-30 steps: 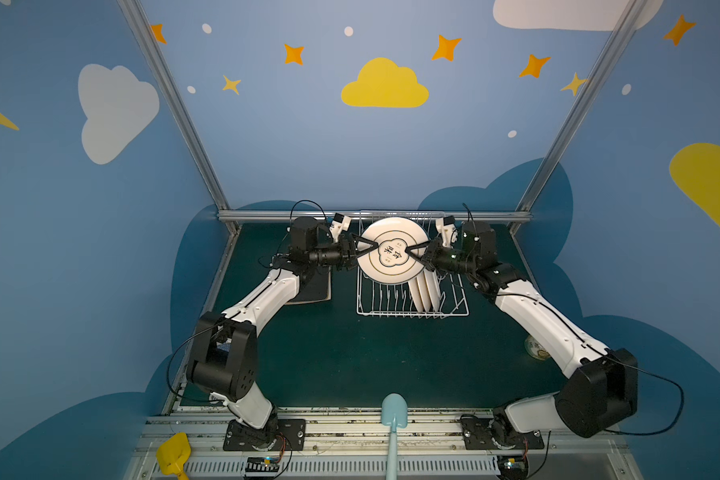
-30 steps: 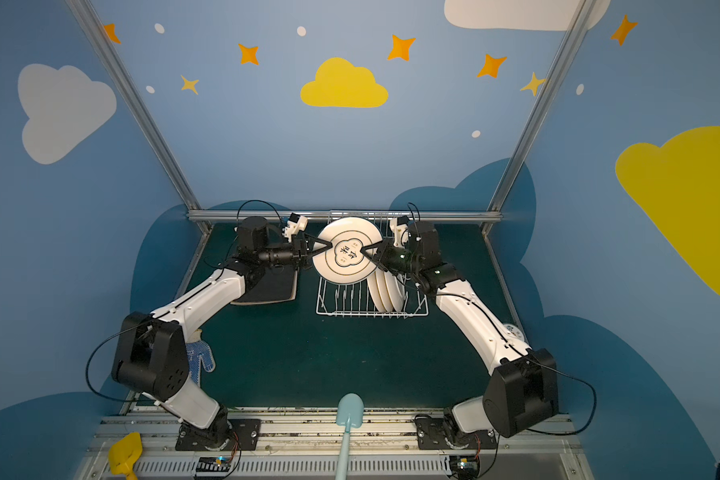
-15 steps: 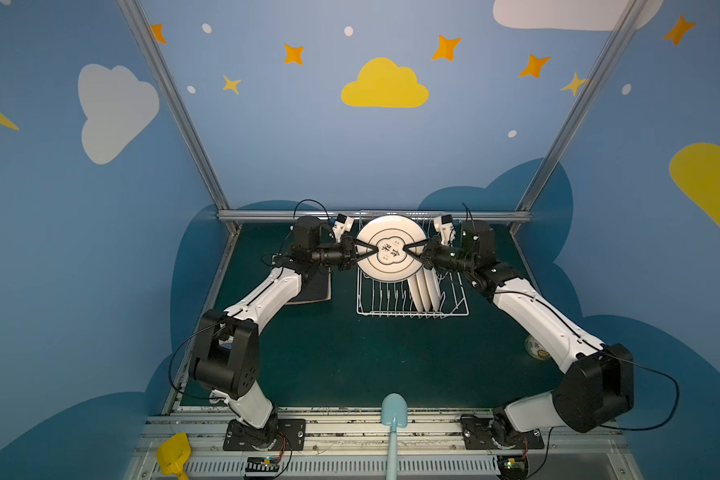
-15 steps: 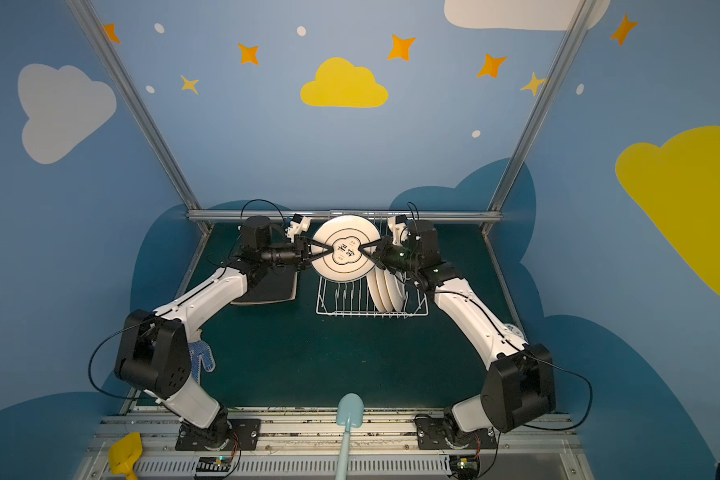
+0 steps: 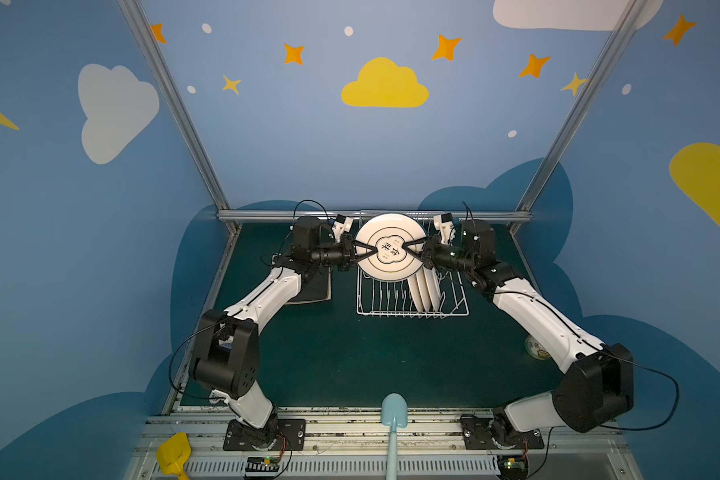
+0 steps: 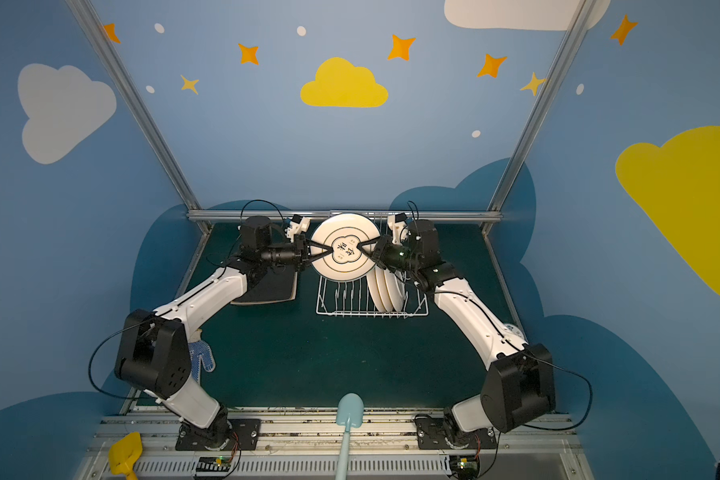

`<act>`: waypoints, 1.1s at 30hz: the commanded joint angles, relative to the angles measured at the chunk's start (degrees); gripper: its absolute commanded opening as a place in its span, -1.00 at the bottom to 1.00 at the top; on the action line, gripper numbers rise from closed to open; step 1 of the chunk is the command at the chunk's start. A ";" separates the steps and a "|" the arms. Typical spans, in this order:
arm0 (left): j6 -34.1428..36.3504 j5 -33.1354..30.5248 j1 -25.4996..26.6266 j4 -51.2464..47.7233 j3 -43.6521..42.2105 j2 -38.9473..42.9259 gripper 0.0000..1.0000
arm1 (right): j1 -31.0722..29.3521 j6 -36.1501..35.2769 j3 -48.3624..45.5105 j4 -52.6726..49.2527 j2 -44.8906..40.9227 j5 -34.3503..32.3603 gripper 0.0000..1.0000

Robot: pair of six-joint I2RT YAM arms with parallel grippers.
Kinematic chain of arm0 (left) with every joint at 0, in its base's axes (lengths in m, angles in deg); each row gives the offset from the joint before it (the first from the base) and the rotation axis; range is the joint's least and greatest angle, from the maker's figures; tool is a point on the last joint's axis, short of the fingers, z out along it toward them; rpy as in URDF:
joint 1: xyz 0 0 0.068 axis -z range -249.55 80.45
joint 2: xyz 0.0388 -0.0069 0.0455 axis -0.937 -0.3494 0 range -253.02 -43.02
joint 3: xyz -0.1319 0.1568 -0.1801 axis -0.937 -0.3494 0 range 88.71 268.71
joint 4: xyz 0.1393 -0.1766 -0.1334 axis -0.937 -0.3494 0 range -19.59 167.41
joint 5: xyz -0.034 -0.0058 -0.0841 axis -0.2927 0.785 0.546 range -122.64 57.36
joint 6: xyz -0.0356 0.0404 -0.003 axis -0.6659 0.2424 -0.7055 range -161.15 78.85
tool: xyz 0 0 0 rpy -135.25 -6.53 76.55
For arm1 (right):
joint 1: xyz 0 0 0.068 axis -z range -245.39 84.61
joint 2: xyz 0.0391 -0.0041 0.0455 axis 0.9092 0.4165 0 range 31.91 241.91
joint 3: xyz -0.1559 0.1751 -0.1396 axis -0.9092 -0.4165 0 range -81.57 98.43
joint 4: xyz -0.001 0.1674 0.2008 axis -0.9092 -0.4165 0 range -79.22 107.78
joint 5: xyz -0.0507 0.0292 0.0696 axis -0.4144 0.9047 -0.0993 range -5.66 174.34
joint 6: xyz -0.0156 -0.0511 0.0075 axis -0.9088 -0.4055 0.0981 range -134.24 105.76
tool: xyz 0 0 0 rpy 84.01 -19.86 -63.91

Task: Unload the plates from the dish rack
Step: 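Hold the white plate with both grippers and lift it clear of the rack, then carry the white plate toward the robot with the left gripper while the right gripper releases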

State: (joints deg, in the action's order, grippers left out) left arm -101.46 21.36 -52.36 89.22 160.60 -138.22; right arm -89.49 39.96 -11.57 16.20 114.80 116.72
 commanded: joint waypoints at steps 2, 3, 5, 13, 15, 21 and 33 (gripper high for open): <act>1.19 1.43 -0.09 0.36 2.01 0.19 -0.94 | -0.30 -3.04 1.15 -0.25 -2.12 -1.58 -0.03; 1.56 1.79 -0.21 -0.40 2.30 0.19 -0.94 | -0.21 -3.83 1.22 -0.47 -2.49 -1.77 0.08; 2.70 2.07 -0.55 -2.39 2.91 0.51 -0.94 | -0.27 -5.62 1.32 -1.60 -3.15 -2.22 0.66; 7.72 2.25 -2.64 -10.31 4.49 3.56 -0.94 | -0.24 -20.56 2.44 -10.32 -7.43 -6.22 0.80; 10.46 2.23 -3.49 -14.57 5.20 4.88 -0.94 | -0.23 -26.71 2.31 -12.35 -9.12 -7.47 0.80; 19.59 2.81 -5.76 -28.59 7.76 9.22 -0.94 | -0.24 -42.24 0.39 -14.78 -14.52 -7.92 0.80; 29.76 -4.37 -6.60 -46.98 0.23 21.66 -0.94 | -2.36 -57.84 -3.82 -21.65 -21.04 -5.16 0.80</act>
State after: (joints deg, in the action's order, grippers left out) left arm -75.93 19.28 -58.77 48.83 162.07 -118.81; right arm -91.13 -11.78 -15.03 -0.85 95.29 111.39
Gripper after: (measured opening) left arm 0.103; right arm 0.903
